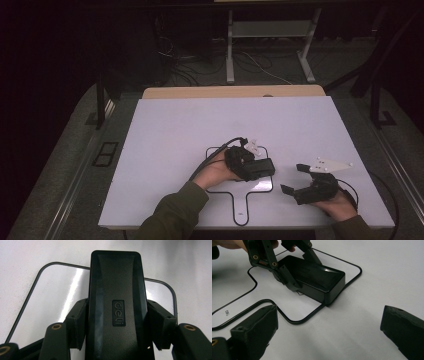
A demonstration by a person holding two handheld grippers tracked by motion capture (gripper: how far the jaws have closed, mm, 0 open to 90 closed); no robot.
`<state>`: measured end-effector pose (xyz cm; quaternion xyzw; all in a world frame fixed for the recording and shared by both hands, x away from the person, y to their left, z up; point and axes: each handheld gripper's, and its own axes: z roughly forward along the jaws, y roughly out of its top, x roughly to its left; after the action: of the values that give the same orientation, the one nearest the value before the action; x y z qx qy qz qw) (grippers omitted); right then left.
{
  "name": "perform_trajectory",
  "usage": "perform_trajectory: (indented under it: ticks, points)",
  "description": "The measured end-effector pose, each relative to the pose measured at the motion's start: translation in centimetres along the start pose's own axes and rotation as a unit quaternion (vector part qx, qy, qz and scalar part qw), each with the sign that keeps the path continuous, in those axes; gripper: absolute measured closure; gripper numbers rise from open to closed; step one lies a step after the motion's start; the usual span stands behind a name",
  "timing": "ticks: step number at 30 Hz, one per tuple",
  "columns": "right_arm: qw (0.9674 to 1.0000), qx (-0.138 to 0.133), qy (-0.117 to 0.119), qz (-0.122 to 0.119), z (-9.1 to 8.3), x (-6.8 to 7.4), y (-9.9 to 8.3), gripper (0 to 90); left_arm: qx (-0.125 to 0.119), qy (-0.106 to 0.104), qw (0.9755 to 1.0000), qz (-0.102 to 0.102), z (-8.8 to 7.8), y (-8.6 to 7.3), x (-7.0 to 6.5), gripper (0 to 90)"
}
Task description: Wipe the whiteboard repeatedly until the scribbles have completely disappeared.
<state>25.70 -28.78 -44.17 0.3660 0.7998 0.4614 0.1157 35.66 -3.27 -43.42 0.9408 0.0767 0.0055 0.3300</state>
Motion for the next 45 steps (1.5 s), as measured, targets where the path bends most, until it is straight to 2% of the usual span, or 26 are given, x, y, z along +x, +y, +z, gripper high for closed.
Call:
perform_trajectory:
  ticks: [4,6,8,10,14,15,17,19,21,22,23,24,26,28,30,34,35,37,38,39,40,41,42,43,44,45]
  points:
    - [1.0,-0.001,-0.001,0.0,0.0,0.0,0.0,0.4,0.001,-0.006,1.0,0.003,0.0,0.1,-0.3,38.7]
    - [1.0,-0.002,-0.001,0.0,0.0,0.0,0.0,0.4,0.01,-0.011,0.9998,0.015,0.0,0.2,-0.8,38.9]
    - [1.0,-0.002,-0.002,0.001,-0.1,0.0,0.0,0.4,0.013,-0.009,0.9998,0.012,0.0,0.3,-1.4,39.0]
    - [1.0,-0.002,-0.002,0.001,-0.1,0.0,0.0,0.4,0.009,0.003,0.9998,0.017,0.1,0.3,-0.7,39.1]
    - [1.0,-0.003,-0.002,0.0,-0.1,0.1,0.0,0.4,0.007,0.013,0.9999,0.006,0.1,0.3,0.5,39.2]
    - [1.0,-0.002,-0.002,0.001,-0.1,0.1,0.0,0.4,0.012,0.011,0.9998,0.008,0.0,0.3,0.6,39.2]
    - [1.0,-0.002,-0.002,0.002,-0.1,0.0,0.0,0.4,0.012,0.011,0.9998,0.011,0.0,0.3,0.0,39.3]
    - [1.0,-0.002,-0.002,0.002,-0.1,0.0,0.0,0.4,0.02,0.004,0.9994,0.027,0.0,0.4,-0.8,39.3]
    - [1.0,-0.002,-0.002,0.001,-0.1,0.0,0.0,0.4,0.021,-0.002,0.9996,0.019,0.0,0.3,-1.6,39.3]
    - [1.0,-0.002,-0.002,0.001,-0.1,0.0,0.0,0.4,0.021,-0.002,0.9996,0.018,0.0,0.3,-1.5,39.3]
    - [1.0,-0.002,-0.002,0.0,0.0,0.0,0.0,0.4,0.019,0.001,0.9995,0.025,0.0,0.4,-0.9,39.3]
    - [1.0,-0.001,-0.001,0.0,0.0,0.0,0.0,0.4,0.021,0.009,0.9994,0.025,0.0,0.5,-0.4,39.4]
    - [1.0,-0.001,-0.002,-0.001,0.0,0.1,0.0,0.4,0.028,0.027,0.999,0.021,0.0,0.6,0.9,39.4]
    - [1.0,-0.002,-0.003,0.001,-0.1,0.1,0.0,0.4,0.023,0.025,0.9994,0.011,0.0,0.6,1.7,39.4]
    - [1.0,-0.002,-0.003,0.003,-0.1,0.0,0.0,0.4,0.028,0.026,0.9991,0.016,0.0,0.7,1.3,39.4]
    - [1.0,-0.002,-0.002,0.003,-0.1,-0.1,0.0,0.4,0.033,0.001,0.9988,0.037,0.0,0.6,-1.3,39.4]
    - [1.0,-0.002,-0.002,0.003,-0.1,0.0,0.0,0.4,0.032,0.0,0.9991,0.027,0.0,0.6,-1.7,39.4]
    - [1.0,-0.003,-0.001,0.001,-0.1,0.0,0.0,0.4,0.031,0.011,0.9988,0.037,0.0,0.6,-0.7,39.3]
    - [1.0,-0.002,-0.002,0.001,-0.1,0.1,0.0,0.4,0.03,0.028,0.9988,0.026,0.0,0.6,0.0,39.4]
    - [1.0,-0.002,-0.002,-0.001,0.0,0.1,0.0,0.4,0.037,0.039,0.9983,0.023,-0.2,0.6,1.0,39.4]
    - [1.0,-0.002,-0.002,-0.001,-0.1,0.1,0.1,0.4,0.036,0.046,0.9982,0.009,-0.3,0.5,1.8,39.3]
    - [1.0,-0.003,-0.002,0.0,-0.1,0.1,0.1,0.4,0.037,0.049,0.9981,0.006,-0.4,0.4,2.6,39.3]
    - [1.0,-0.003,-0.002,-0.001,-0.1,0.1,0.0,0.4,0.032,0.042,0.9986,-0.003,-0.5,0.3,3.0,39.3]
    - [1.0,-0.003,-0.001,0.0,-0.1,0.1,0.0,0.4,0.017,0.043,0.9988,-0.015,-0.3,0.2,2.7,39.3]
    - [1.0,-0.002,-0.001,0.001,-0.1,0.1,0.0,0.4,0.033,0.039,0.9987,0.004,-0.5,0.2,2.7,39.3]
    - [1.0,-0.002,-0.001,0.002,-0.1,0.0,0.0,0.4,0.039,0.03,0.9987,0.01,-0.5,0.3,2.2,39.3]
